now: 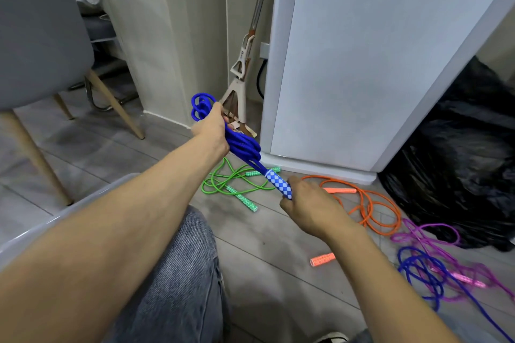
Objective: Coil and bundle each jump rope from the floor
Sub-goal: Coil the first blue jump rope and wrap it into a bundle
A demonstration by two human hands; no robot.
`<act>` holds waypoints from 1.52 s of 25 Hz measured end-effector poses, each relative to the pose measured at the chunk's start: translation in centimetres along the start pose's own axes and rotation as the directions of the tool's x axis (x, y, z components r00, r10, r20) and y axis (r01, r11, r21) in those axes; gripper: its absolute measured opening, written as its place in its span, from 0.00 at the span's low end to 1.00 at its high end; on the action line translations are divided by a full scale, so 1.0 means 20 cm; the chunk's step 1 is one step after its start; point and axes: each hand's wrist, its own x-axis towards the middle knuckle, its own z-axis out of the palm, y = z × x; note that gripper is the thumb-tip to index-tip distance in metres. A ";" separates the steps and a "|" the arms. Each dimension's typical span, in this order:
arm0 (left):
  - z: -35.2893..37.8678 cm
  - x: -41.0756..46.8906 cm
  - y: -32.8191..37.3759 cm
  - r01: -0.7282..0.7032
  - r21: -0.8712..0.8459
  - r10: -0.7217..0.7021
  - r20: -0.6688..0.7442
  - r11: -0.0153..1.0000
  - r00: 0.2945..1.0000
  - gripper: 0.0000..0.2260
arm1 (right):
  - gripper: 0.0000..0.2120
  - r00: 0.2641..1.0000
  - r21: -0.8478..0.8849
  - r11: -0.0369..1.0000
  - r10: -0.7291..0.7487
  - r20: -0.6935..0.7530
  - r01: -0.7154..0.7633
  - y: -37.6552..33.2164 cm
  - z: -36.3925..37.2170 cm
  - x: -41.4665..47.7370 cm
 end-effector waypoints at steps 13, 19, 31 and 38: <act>0.05 -0.21 -0.10 -0.551 0.436 0.042 0.756 0.712 0.653 0.08 | 0.13 0.828 -0.407 0.895 -0.080 -0.555 -0.186 0.14 -0.10 0.06; 0.02 -0.31 -0.06 -0.922 0.318 -0.048 0.948 0.222 0.316 0.18 | 0.19 0.663 -0.306 0.938 -0.124 -0.739 -0.165 0.02 -0.15 0.10; -0.63 -0.13 0.27 -0.770 0.486 0.152 0.871 -0.414 0.468 0.29 | 0.23 0.570 -0.318 0.847 -0.525 -0.632 0.427 -0.51 0.01 0.43; -1.26 0.15 0.33 -0.599 0.668 0.229 0.730 -0.441 0.645 0.22 | 0.46 0.601 -0.117 0.654 -0.741 -0.298 0.748 -0.95 0.42 0.64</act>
